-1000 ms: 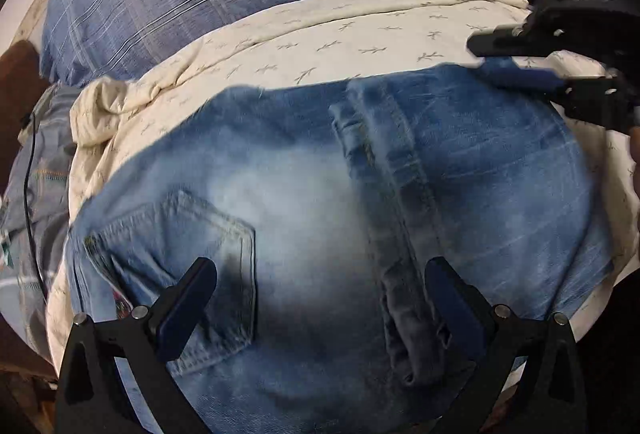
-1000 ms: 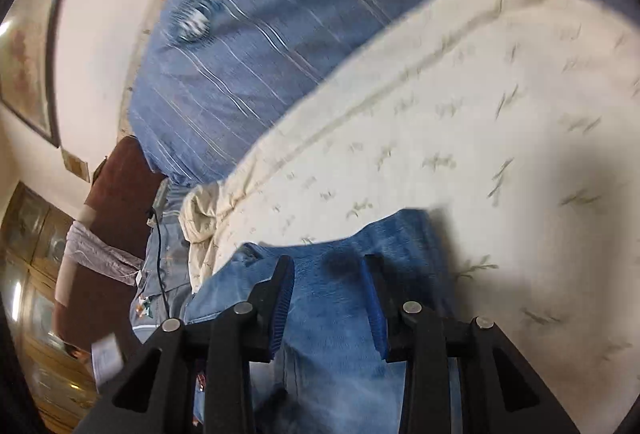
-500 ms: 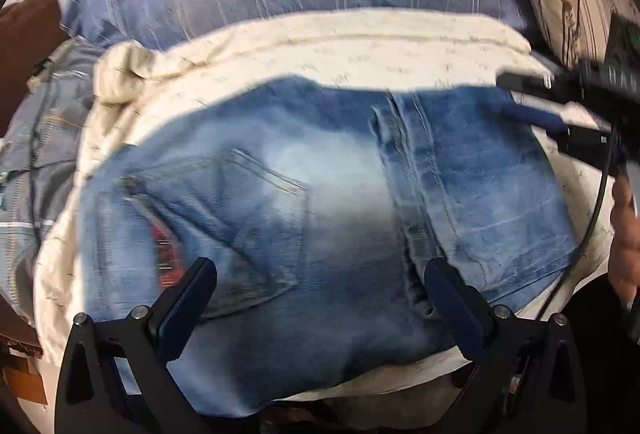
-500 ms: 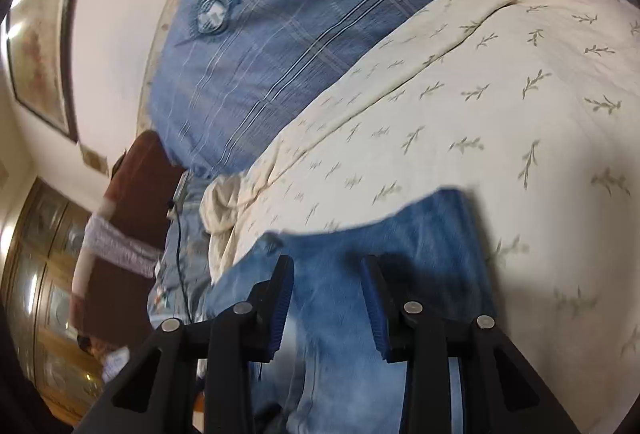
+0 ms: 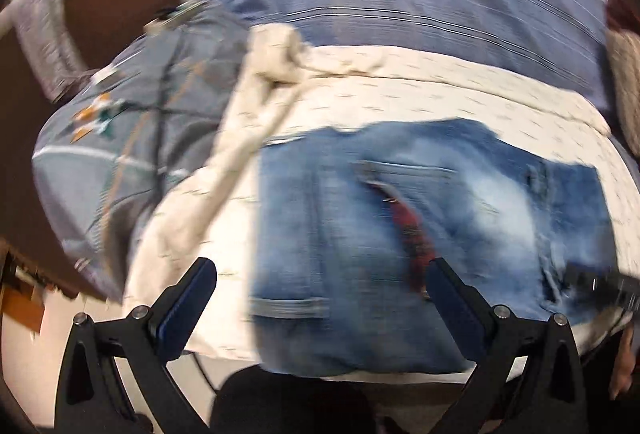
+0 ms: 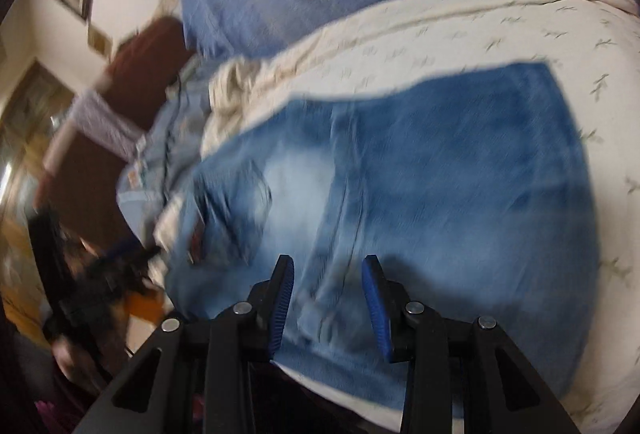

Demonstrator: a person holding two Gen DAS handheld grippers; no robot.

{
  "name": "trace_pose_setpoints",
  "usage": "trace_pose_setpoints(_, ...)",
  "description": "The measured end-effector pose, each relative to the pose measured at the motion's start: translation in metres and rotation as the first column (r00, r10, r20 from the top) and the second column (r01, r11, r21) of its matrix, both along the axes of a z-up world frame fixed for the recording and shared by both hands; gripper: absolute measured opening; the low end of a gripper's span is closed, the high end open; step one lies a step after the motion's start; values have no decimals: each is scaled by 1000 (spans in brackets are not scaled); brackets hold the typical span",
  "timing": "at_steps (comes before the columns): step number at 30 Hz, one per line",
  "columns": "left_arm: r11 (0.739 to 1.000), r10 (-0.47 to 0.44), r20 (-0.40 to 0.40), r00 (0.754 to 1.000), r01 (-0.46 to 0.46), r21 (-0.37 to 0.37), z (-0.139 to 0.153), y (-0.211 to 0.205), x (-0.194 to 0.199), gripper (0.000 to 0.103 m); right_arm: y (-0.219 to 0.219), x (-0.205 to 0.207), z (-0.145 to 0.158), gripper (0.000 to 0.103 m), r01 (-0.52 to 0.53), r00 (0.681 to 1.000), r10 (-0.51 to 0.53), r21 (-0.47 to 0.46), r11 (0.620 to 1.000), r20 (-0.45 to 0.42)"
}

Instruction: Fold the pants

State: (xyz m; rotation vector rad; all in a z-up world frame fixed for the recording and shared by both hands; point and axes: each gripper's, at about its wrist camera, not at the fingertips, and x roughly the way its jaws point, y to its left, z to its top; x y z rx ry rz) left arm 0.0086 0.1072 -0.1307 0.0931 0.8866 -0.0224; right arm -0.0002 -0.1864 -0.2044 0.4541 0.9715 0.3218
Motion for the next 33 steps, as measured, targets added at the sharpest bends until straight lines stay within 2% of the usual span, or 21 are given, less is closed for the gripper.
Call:
trace_pose_setpoints(3,998,59,-11,998,-59,-1,-1,21,4,103,8,-6,0,40,-14,1000,16,-69,997,18)
trace_pose_setpoints(8,995,99,-16,995,-99,24,-6,46,9,103,6,-19,10,44,-26,997,27,-8,1000,71)
trace_pose_setpoints(11,993,118,-42,992,-116,30,-14,58,12,103,12,-24,13,53,-54,993,56,-19,998,100)
trace_pose_setpoints(14,989,145,-88,985,-148,-21,-24,72,16,103,21,-18,3,55,-65,997,68,-75,995,45)
trace_pose_setpoints(16,988,142,-106,984,-148,-50,-28,73,16,103,25,-16,3,55,-67,997,71,-96,993,41)
trace_pose_setpoints(23,993,56,-113,992,-67,-97,-29,54,14,103,14,-16,9,55,-45,996,47,-40,998,72)
trace_pose_setpoints(26,989,49,-129,990,-67,-135,-33,55,22,103,19,-12,2,55,-61,998,63,-83,995,30)
trace_pose_setpoints(28,983,61,-167,984,-88,-161,-41,60,29,103,24,-14,6,55,-72,996,78,-112,991,48)
trace_pose_setpoints(31,968,67,-199,978,-112,-223,-48,66,33,103,20,-15,8,55,-63,996,68,-86,994,56)
trace_pose_setpoints(33,968,63,-199,978,-108,-226,-49,64,33,103,15,-16,10,55,-50,996,54,-61,997,67)
